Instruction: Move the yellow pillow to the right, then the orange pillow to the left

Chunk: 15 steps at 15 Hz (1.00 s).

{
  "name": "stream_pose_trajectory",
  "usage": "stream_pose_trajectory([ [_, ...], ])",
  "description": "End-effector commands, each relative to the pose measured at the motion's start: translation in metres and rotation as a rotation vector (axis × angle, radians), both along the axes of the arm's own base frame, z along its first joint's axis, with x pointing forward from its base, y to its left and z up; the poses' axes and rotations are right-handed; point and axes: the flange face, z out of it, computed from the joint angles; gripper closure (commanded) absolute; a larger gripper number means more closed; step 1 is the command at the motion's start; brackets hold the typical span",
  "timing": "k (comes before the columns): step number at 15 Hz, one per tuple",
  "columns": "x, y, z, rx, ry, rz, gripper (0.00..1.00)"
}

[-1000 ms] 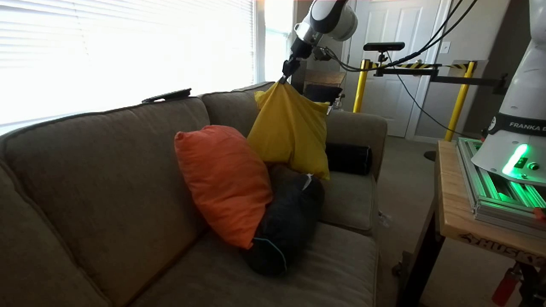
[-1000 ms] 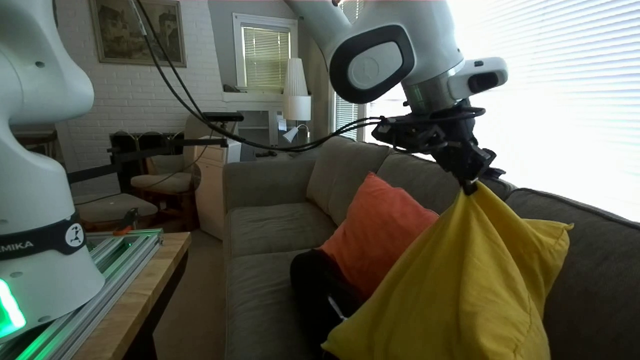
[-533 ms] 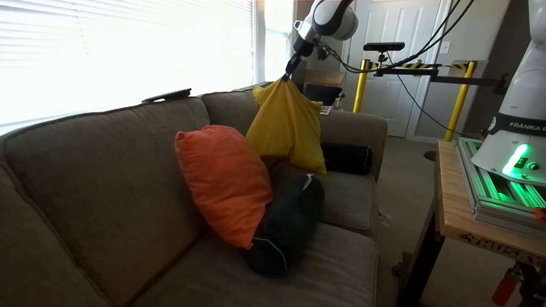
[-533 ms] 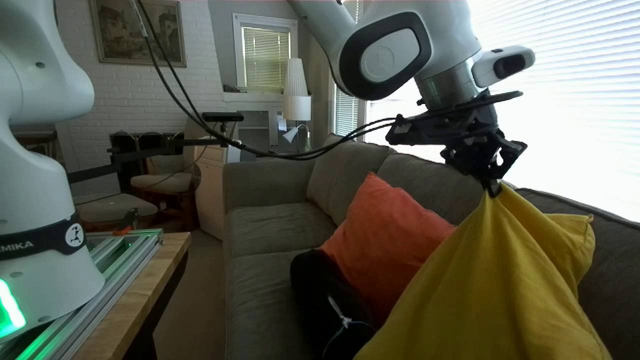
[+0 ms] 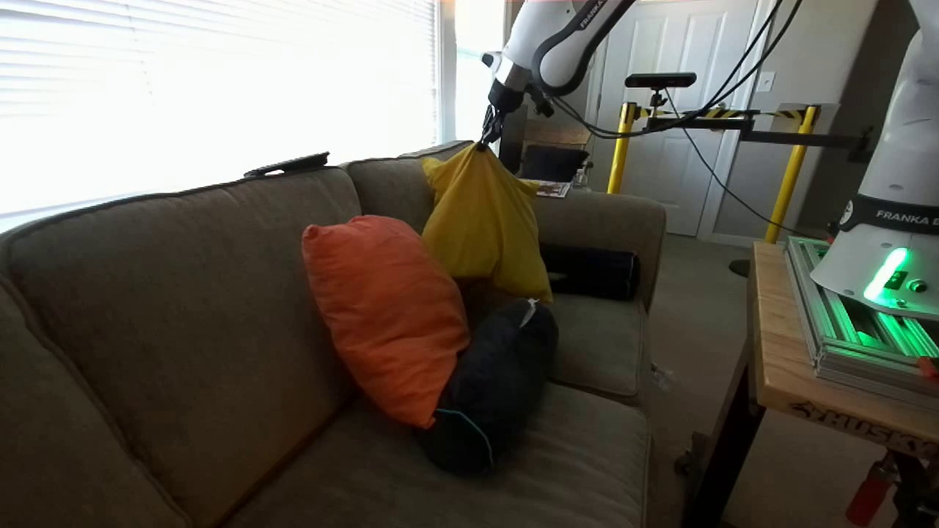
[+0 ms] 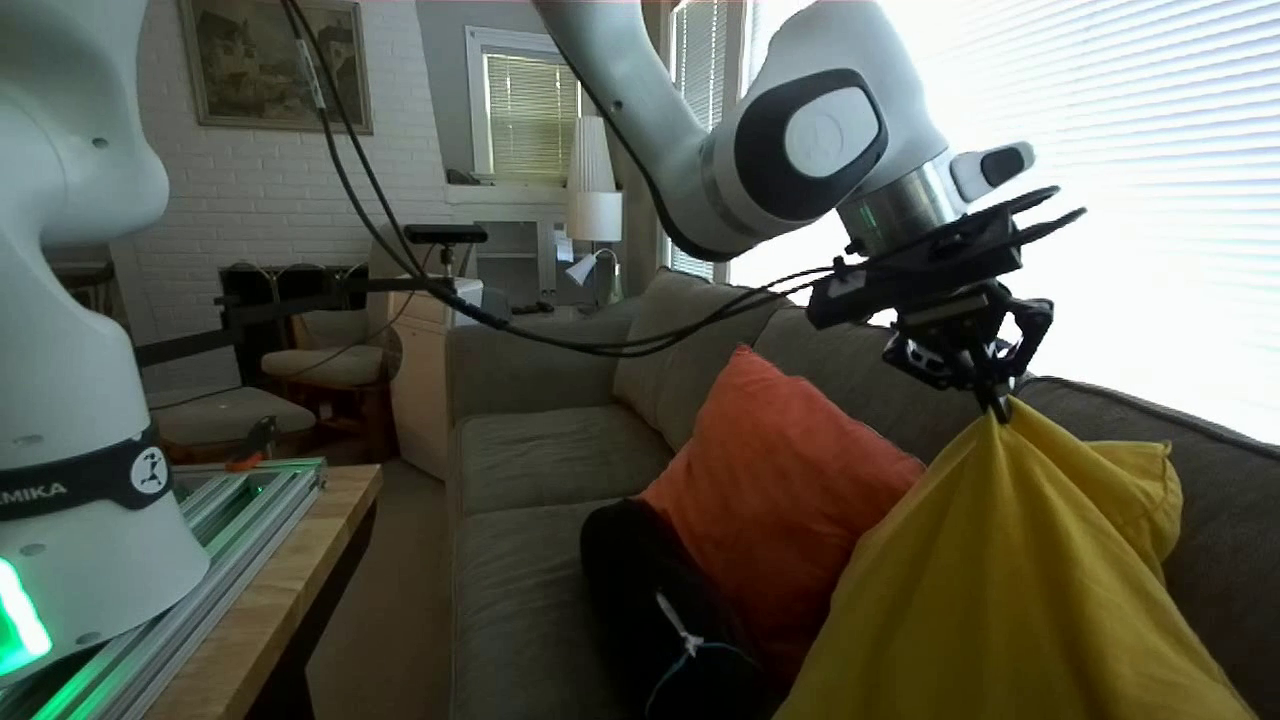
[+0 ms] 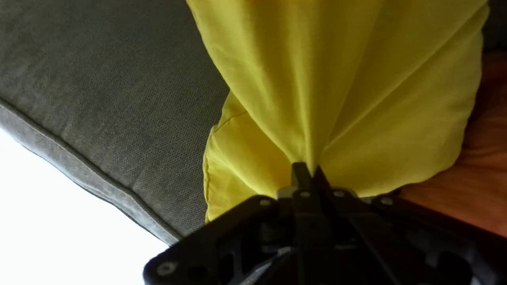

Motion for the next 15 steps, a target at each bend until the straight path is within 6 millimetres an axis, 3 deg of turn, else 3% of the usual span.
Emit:
stream_pose_trajectory([
  [1,0.023,0.011,-0.013,-0.171,-0.014,0.119,1.0],
  [3,0.03,0.012,-0.014,-0.259,-0.024,0.179,1.0],
  [9,0.04,0.005,0.006,-0.471,-0.092,0.315,1.0],
  [15,0.046,0.002,-0.02,-0.562,-0.152,0.315,1.0],
])
